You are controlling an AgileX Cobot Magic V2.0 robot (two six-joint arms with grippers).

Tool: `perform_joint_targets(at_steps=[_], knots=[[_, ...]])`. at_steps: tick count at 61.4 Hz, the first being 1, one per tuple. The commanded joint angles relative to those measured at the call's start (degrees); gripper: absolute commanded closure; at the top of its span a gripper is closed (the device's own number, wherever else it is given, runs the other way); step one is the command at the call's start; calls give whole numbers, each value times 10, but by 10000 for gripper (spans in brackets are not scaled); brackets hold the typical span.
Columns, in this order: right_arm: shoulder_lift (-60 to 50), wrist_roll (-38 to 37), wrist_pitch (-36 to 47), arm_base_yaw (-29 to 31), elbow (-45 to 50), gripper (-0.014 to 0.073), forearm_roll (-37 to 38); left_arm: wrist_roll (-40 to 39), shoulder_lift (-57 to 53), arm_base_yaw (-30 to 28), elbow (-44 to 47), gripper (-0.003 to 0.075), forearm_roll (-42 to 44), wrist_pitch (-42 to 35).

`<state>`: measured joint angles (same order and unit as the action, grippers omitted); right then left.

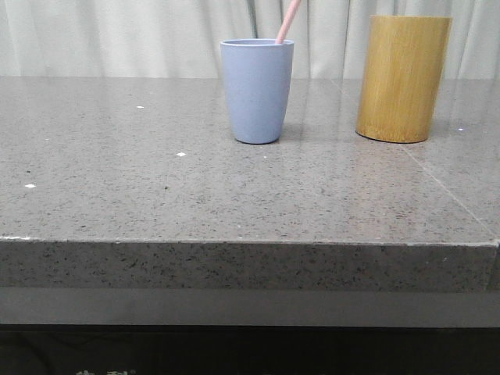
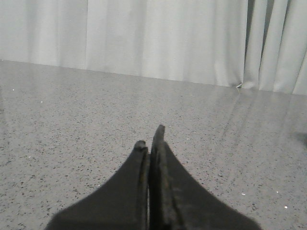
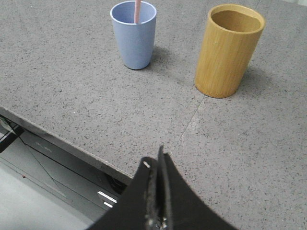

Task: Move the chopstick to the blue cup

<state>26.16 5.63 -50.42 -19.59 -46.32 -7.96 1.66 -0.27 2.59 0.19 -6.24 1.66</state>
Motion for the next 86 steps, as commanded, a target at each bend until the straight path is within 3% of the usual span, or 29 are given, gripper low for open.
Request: perform_joint_targets(at_steps=[1,50,68,78,86], knots=[[4,0,44,2,-13,711,2,-7,-13,3,7,739,1,-51],[-4,0,61,4,-2,711,19,-7,-13,3,7,739,1,-51],[-145,0,322,152,238,710,24,-7,-13,3,7,739,1,-51],[-226,0,447,176,382,710,23,-7,-13,3,7,739,1,-51],[-264,0,494,176,448,710,13,-7,-13,3,7,739,1,-51]])
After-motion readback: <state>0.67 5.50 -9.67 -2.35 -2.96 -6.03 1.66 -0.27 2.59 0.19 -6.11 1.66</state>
